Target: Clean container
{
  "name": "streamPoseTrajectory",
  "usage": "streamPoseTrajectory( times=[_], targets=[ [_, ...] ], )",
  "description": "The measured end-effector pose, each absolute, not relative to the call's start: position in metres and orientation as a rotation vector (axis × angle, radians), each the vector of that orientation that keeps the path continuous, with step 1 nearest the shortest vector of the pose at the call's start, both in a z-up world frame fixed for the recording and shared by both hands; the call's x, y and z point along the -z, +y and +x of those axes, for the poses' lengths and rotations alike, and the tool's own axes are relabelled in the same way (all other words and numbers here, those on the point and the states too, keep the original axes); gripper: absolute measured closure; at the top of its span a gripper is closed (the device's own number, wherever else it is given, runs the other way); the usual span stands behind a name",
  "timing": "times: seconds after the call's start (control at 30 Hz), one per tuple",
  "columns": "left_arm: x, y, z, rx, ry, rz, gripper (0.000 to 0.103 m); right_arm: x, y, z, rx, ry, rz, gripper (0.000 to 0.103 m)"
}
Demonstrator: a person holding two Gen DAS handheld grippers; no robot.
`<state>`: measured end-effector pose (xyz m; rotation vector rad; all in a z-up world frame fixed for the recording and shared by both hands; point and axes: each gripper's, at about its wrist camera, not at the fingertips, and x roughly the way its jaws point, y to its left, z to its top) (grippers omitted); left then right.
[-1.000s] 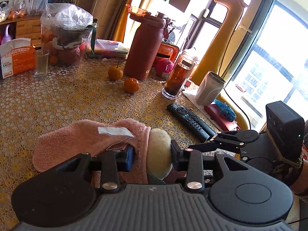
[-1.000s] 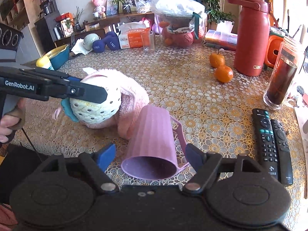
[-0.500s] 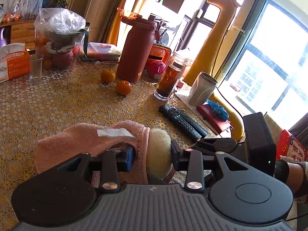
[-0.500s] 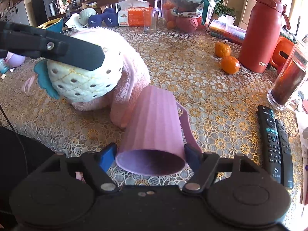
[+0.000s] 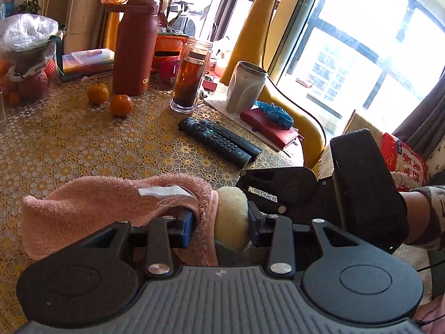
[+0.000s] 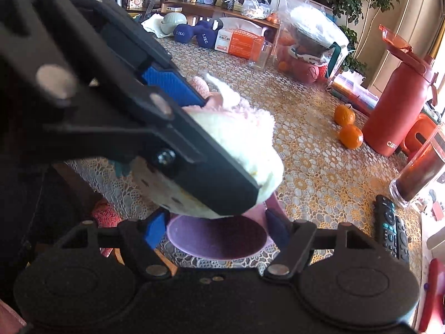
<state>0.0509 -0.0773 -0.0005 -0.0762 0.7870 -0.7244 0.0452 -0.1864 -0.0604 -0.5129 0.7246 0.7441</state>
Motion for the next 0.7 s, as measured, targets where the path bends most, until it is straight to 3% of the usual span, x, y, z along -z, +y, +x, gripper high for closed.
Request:
streamPoseTrajectory(
  times=[0.7],
  targets=[
    [0.014, -0.03, 0.091, 0.48, 0.804, -0.138, 0.065, 0.062, -0.194, 0.041, -0.751, 0.696, -0.48, 0.029]
  ],
)
